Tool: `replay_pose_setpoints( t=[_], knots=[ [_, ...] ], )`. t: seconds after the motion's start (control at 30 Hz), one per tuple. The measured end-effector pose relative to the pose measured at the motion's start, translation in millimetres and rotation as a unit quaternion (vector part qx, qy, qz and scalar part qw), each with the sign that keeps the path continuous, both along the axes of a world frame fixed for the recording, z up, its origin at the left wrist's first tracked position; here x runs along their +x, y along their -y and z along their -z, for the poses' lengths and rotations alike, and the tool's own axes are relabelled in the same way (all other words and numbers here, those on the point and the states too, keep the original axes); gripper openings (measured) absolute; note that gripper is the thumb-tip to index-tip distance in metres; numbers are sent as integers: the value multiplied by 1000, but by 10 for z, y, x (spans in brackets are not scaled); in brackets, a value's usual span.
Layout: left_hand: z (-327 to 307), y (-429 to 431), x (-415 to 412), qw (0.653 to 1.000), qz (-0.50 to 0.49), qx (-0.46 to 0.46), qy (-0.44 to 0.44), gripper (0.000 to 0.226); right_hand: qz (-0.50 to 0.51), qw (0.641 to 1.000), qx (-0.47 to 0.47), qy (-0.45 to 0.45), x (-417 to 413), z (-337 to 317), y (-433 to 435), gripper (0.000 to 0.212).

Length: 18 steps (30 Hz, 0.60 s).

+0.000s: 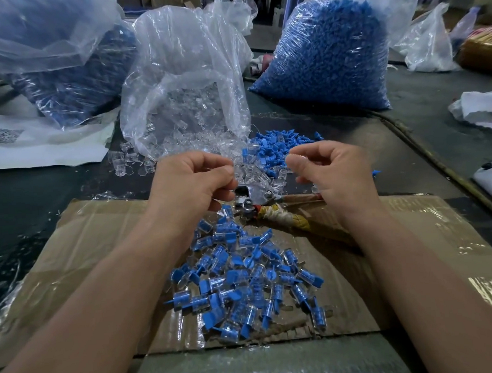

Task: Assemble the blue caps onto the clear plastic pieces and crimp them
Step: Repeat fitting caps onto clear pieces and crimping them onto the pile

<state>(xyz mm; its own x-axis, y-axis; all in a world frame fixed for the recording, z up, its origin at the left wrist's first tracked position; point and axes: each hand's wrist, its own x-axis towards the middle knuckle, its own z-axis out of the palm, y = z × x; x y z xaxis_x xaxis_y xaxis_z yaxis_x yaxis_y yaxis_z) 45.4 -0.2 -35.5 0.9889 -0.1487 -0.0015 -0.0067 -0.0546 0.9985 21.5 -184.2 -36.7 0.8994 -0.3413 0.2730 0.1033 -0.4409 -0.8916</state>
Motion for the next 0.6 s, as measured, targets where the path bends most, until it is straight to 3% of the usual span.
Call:
replay_pose_setpoints(
  t=[0.13, 0.3, 0.47, 0.6],
  knots=[
    [-1, 6, -8, 1000, 2, 1, 2, 9, -40, 999, -8, -30, -20, 20, -50, 30],
    [-9, 0, -10, 1000, 1, -1, 0, 10, -58, 998, -7, -11, -40, -6, -85, 28],
    [-11, 10, -23, 1000, 3, -1, 0, 10, 11, 994, -106, -20, 17, 55, 31, 22],
    [-14, 11, -26, 1000, 6, -1, 0, 10, -1, 987, -137, -83, 53, 95, 75, 38]
  ],
)
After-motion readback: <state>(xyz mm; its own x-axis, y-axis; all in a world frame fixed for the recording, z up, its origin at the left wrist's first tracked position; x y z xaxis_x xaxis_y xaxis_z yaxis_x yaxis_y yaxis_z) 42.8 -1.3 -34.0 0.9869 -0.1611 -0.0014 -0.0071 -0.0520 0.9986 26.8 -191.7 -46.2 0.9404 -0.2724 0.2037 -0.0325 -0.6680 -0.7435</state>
